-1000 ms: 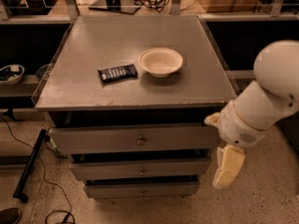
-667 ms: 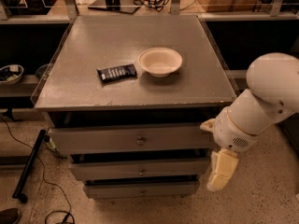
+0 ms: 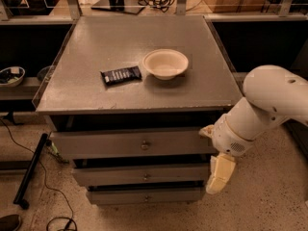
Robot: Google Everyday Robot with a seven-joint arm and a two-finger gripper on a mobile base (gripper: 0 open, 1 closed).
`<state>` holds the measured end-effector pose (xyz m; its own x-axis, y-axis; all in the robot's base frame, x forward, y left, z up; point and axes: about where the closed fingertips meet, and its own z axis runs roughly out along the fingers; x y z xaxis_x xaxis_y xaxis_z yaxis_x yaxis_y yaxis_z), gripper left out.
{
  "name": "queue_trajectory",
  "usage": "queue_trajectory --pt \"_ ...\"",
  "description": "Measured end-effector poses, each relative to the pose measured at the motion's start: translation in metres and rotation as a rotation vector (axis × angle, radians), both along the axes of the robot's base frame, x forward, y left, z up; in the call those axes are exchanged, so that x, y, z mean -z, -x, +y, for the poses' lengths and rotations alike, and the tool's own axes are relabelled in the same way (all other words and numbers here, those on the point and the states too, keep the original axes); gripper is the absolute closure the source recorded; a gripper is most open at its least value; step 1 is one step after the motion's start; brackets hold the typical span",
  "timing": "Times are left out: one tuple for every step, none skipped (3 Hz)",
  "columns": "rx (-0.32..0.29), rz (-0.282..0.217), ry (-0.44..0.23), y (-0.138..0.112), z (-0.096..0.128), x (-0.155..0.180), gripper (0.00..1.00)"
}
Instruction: Open top drawer
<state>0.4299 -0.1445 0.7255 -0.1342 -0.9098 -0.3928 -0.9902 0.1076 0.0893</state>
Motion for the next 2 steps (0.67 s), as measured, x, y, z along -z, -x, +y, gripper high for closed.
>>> queue_trajectory --pt "0.013 -0.008 0.019 0.002 0.000 -0.002 0.00" --pt "0.050 -0.036 0.006 -0.010 -0.001 -0.003 0.00"
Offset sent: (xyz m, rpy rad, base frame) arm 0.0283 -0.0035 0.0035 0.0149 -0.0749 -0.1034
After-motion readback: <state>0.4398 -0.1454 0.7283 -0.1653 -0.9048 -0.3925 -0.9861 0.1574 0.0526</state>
